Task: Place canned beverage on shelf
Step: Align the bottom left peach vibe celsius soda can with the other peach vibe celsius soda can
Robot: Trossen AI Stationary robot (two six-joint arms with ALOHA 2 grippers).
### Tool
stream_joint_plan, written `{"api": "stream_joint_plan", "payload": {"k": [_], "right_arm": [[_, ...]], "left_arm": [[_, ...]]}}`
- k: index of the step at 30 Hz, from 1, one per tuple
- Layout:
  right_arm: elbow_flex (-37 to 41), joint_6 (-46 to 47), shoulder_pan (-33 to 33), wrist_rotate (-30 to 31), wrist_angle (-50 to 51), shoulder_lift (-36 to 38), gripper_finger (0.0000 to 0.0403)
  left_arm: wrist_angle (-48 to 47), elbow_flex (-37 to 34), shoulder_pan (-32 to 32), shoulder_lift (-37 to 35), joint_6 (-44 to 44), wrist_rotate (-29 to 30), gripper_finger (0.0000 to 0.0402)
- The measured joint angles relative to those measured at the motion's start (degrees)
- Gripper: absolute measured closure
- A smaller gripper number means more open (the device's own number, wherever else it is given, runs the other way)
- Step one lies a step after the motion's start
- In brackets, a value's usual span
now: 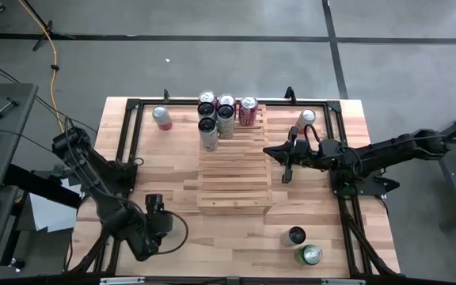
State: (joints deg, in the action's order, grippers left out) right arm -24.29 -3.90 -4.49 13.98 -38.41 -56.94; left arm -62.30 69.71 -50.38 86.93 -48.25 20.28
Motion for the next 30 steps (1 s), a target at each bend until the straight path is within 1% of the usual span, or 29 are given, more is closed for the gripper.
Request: {"api": "stream_joint_plan", "payload": {"k": [4,7,10,13,15,17,20,23,26,30], "right_arm": [[0.0,0.0,0.0,0.0,0.0,0.0,0.0403],[0.0,0.0,0.0,0.0,0.0,0.0,0.0403],[0.0,0.5,0.0,0.0,0.0,0.0,0.0403],[0.0,0.6,0.0,0.0,0.0,0.0,0.0403],[0.0,0.6,0.0,0.0,0.0,0.0,0.0403],[0.0,0.5,0.0,0.0,0.0,0.0,0.0403],[0.0,0.5,0.0,0.0,-0.7,0.0,0.0403],[0.0,0.5,0.0,0.0,-1.2,0.0,0.0403],[0.0,0.5,0.0,0.0,-1.4,0.0,0.0403],[0.0,0.5,0.0,0.0,-1.3,0.0,0.0403]], "left_arm": [[0.0,0.0,1.4,0.6,2.4,-0.6,0.0108],[0.0,0.0,2.2,0.6,2.5,-1.9,0.0109],[-0.8,0.1,3.0,0.2,2.3,-4.1,0.0127],[-3.8,1.5,3.8,0.4,2.8,-6.2,0.016],[-7.2,3.7,4.2,0.4,3.5,-7.2,0.016],[-10.3,7.2,4.6,0.4,4.6,-7.9,0.016],[-14.8,14.9,4.7,0.4,6.9,-6.4,0.016],[-18.6,24.0,4.9,0.4,10.1,-1.7,0.016],[-20.0,32.8,6.2,0.2,13.5,3.5,0.016],[-20.3,41.4,9.8,0.2,19.7,6.9,0.016]]}}
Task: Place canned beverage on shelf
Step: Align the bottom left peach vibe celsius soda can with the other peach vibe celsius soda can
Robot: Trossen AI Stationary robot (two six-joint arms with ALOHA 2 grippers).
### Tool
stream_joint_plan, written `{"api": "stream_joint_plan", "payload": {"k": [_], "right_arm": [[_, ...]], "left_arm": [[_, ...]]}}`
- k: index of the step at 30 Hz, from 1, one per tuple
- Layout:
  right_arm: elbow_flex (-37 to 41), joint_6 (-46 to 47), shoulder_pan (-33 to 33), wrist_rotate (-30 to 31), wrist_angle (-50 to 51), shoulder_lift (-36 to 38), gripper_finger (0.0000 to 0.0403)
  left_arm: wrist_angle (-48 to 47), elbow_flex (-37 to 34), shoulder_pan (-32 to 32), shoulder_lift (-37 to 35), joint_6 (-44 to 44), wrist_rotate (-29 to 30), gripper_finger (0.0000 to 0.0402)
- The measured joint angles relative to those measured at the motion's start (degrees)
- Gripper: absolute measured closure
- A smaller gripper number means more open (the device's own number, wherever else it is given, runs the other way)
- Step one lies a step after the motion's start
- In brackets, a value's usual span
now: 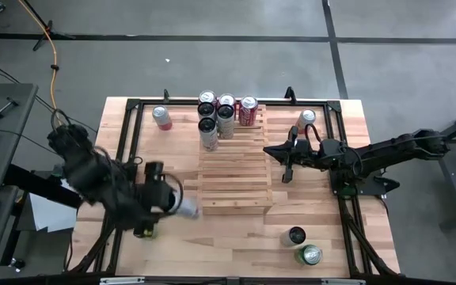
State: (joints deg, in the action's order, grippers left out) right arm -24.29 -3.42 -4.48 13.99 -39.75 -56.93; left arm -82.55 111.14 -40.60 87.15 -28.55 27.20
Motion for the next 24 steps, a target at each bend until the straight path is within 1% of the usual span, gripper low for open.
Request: {"api": "stream_joint_plan", "payload": {"k": [4,8,10,13,17,19,24], "right_arm": [[0.0,0.0,0.0,0.0,0.0,0.0,0.0403],[0.0,0.0,0.0,0.0,0.0,0.0,0.0403],[0.0,0.0,0.0,0.0,0.0,0.0,0.0403],[0.0,0.0,0.0,0.0,-0.2,0.0,0.0403],[0.0,0.0,0.0,0.0,-0.1,0.0,0.0403],[0.0,0.0,0.0,0.0,-0.1,0.0,0.0403],[0.0,0.0,0.0,0.0,0.1,0.0,0.0403]], "left_arm": [[0.7,3.5,6.3,0.0,6.6,0.5,0.016],[6.5,3.6,13.8,0.4,13.6,0.2,0.016],[10.0,3.6,17.3,1.1,15.3,0.4,0.016],[15.1,3.6,22.0,2.5,15.7,0.3,0.016],[18.2,3.6,27.2,4.1,14.7,0.1,0.016],[18.1,3.6,29.5,4.8,14.3,-0.7,0.016],[16.9,3.6,34.3,6.8,10.7,-7.3,0.016]]}}
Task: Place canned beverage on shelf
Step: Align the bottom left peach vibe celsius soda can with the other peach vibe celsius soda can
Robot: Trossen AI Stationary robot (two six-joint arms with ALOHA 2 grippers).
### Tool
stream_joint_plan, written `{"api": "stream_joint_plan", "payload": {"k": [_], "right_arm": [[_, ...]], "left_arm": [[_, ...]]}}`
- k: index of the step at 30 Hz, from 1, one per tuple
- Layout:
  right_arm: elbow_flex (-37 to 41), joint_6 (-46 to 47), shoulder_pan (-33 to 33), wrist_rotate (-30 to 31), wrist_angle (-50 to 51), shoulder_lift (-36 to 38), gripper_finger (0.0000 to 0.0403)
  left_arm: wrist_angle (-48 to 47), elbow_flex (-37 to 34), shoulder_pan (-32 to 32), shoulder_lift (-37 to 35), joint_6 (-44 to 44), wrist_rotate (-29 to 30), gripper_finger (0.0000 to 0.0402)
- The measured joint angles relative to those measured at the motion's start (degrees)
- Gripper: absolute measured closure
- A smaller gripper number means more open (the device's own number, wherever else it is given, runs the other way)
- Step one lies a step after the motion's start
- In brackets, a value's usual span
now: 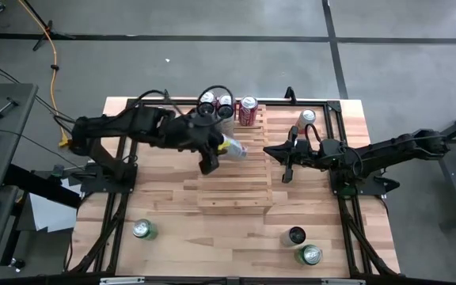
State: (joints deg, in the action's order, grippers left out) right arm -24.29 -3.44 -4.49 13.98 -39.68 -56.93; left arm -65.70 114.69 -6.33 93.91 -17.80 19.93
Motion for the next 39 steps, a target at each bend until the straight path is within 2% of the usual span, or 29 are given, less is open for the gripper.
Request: {"api": "stream_joint_plan", "payload": {"k": [3,7,18,21,34,39], "right_arm": [[0.0,0.0,0.0,0.0,0.0,0.0,0.0403],[0.0,0.1,0.0,0.0,-0.1,0.0,0.0403],[0.0,3.2,0.0,-4.7,-4.2,0.0,0.0403],[0.0,3.5,0.0,-4.8,-4.4,0.0,0.0403],[0.0,3.6,0.0,-4.8,-4.4,0.0,0.0403],[0.0,5.0,0.0,-6.9,-5.5,0.0,0.0403]], "left_arm": [[-1.3,0.0,1.6,0.8,-1.1,-4.1,0.016],[-3.3,0.0,3.2,1.1,-1.6,-6.6,0.016],[-3.7,0.1,7.4,2.0,-1.4,-6.7,0.016],[-3.3,0.2,8.3,2.6,-0.5,-8.7,0.0147],[-4.3,0.1,8.3,2.9,1.4,-10.6,0.0136],[-4.1,0.0,8.1,3.0,1.4,-12.2,0.0133]]}}
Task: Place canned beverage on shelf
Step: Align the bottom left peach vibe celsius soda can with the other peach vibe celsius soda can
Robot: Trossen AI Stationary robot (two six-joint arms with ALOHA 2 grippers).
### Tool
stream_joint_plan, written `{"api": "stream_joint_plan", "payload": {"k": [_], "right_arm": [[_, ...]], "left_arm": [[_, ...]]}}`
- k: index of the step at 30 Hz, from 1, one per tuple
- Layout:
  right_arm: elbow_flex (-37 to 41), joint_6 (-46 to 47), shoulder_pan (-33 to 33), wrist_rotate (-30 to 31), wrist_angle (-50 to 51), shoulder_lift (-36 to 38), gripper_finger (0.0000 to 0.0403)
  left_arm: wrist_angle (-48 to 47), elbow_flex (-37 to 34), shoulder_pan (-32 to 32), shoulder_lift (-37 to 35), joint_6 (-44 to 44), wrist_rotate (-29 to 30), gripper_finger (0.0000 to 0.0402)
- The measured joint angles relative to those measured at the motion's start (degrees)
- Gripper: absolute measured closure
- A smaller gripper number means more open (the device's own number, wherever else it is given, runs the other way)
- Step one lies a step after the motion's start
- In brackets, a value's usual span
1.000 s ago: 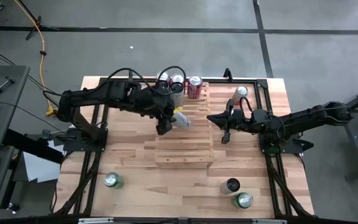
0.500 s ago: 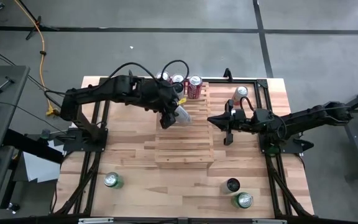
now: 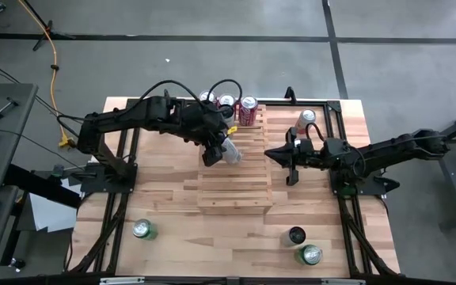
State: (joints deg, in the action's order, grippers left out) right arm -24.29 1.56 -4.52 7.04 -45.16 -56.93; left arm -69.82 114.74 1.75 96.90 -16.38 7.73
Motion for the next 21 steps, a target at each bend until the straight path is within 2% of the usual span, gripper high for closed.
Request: {"api": "stream_joint_plan", "payload": {"k": [12,21], "right_arm": [[0.0,0.0,0.0,-1.6,-2.4,0.0,0.0403],[0.0,1.2,0.0,-3.6,-7.0,-2.5,0.0403]], "left_arm": [[0.7,-0.2,-1.7,1.0,6.3,-2.9,0.0131],[1.2,-0.1,-2.2,1.3,7.2,0.7,0.0131]]}}
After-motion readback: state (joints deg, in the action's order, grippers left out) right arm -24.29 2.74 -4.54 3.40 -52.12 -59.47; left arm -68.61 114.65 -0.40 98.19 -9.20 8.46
